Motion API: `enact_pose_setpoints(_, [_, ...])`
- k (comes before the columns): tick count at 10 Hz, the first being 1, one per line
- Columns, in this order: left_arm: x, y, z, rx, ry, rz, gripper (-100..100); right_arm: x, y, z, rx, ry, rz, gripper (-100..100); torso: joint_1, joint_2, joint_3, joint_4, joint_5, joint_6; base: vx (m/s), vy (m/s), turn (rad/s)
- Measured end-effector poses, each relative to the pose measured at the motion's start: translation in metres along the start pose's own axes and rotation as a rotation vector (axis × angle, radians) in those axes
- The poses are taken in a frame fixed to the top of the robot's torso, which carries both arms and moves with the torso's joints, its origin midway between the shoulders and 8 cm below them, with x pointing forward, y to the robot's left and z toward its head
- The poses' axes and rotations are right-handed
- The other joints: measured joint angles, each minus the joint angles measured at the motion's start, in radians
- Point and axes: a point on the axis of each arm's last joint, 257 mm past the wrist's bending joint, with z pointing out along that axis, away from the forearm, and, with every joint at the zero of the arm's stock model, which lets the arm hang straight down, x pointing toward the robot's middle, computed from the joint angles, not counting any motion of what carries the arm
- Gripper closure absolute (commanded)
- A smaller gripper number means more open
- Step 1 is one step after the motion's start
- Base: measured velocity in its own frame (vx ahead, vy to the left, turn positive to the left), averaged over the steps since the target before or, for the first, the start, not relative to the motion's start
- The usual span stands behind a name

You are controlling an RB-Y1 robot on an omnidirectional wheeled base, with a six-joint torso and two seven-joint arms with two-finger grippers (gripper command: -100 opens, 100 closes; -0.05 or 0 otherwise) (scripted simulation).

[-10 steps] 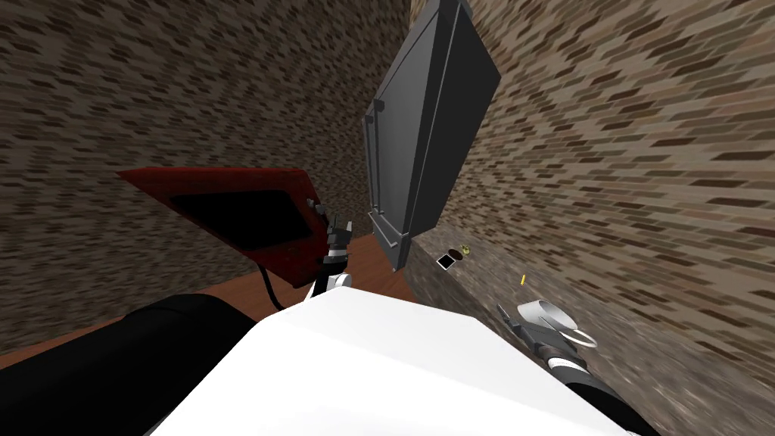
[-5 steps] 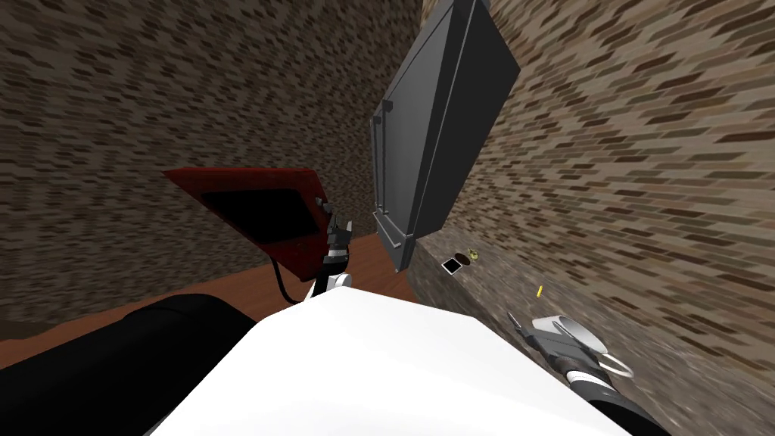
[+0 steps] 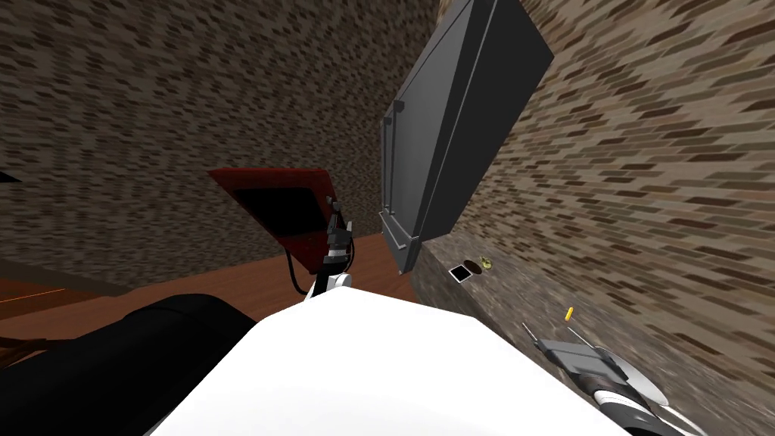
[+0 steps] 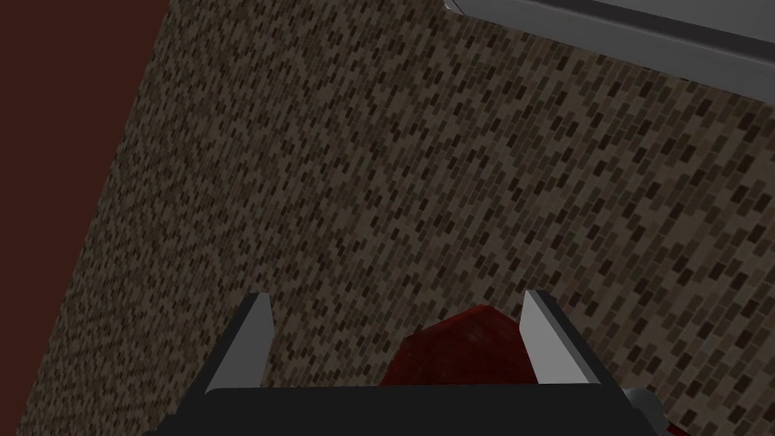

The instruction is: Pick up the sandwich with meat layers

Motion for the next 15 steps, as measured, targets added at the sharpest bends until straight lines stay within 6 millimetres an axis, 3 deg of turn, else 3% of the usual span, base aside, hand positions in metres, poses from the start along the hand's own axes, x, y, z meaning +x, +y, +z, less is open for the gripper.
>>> enact_pose_setpoints(6, [0.0, 0.0, 0.0, 0.0, 0.0, 0.0, 0, 0.01, -0.013, -0.008, -0.036, -0.036, -0.243, -100, -0.001, -0.001, 0.0, 0.0, 0.0, 0.0, 0.02, -0.019, 0.138])
enact_pose_setpoints(11, [0.0, 0.0, 0.0, 0.0, 0.0, 0.0, 0, 0.011, -0.012, -0.013, -0.085, -0.08, -0.401, -100, 0.001, 0.001, 0.0, 0.0, 0.0, 0.001, 0.02, -0.019, 0.123])
enact_pose_setpoints(15, [0.0, 0.0, 0.0, 0.0, 0.0, 0.0, 0, 0.024, -0.014, -0.021, -0.152, -0.107, -0.545, -100, 0.0, -0.002, -0.001, 0.0, 0.0, 0.0, 0.031, -0.029, 0.138])
